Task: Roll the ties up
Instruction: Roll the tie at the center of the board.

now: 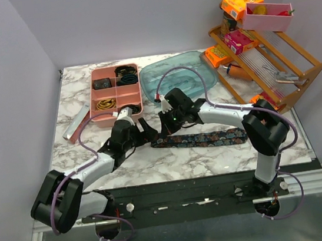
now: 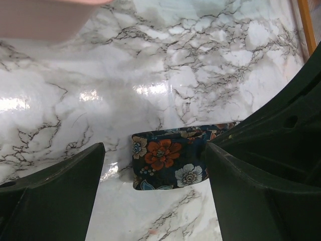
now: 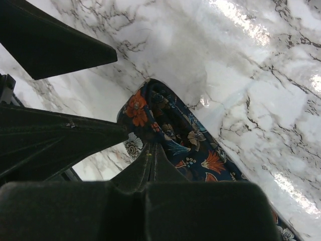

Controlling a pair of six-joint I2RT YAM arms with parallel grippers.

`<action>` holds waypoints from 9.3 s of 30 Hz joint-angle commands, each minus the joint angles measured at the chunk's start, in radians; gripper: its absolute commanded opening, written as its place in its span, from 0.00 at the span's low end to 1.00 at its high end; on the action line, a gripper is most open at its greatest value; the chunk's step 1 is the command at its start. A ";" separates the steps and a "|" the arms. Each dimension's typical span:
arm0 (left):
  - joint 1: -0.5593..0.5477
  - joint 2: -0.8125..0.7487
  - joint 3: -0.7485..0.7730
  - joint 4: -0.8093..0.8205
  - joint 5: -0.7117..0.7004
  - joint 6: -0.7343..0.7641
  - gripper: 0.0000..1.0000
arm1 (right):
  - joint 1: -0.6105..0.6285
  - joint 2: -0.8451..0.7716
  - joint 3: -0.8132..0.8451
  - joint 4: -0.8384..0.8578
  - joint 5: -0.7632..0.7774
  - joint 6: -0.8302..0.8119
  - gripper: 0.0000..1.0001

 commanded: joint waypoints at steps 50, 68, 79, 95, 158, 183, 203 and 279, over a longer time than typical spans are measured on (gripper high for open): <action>-0.034 0.045 -0.028 0.042 -0.035 0.010 0.29 | 0.010 0.019 0.052 -0.041 0.121 0.003 0.01; -0.075 -0.007 0.107 -0.314 -0.261 0.133 0.29 | 0.030 0.101 0.118 -0.046 0.001 0.020 0.01; -0.139 0.017 0.160 -0.381 -0.345 0.162 0.30 | 0.074 0.167 0.147 -0.047 -0.007 0.037 0.01; -0.233 0.042 0.228 -0.415 -0.373 0.211 0.32 | 0.083 0.225 0.159 -0.052 0.003 0.049 0.01; -0.524 0.548 0.674 -0.777 -0.582 0.218 0.63 | -0.081 -0.043 -0.105 -0.040 0.160 0.070 0.01; -0.311 0.143 0.429 -0.532 -0.303 0.178 0.93 | -0.058 -0.120 -0.074 0.020 0.001 0.023 0.01; 0.115 0.080 0.046 -0.050 0.331 -0.002 0.96 | -0.015 0.025 0.000 -0.046 0.041 0.046 0.01; 0.031 0.078 0.199 -0.274 -0.124 0.184 0.41 | 0.008 0.161 0.161 -0.027 -0.002 0.075 0.01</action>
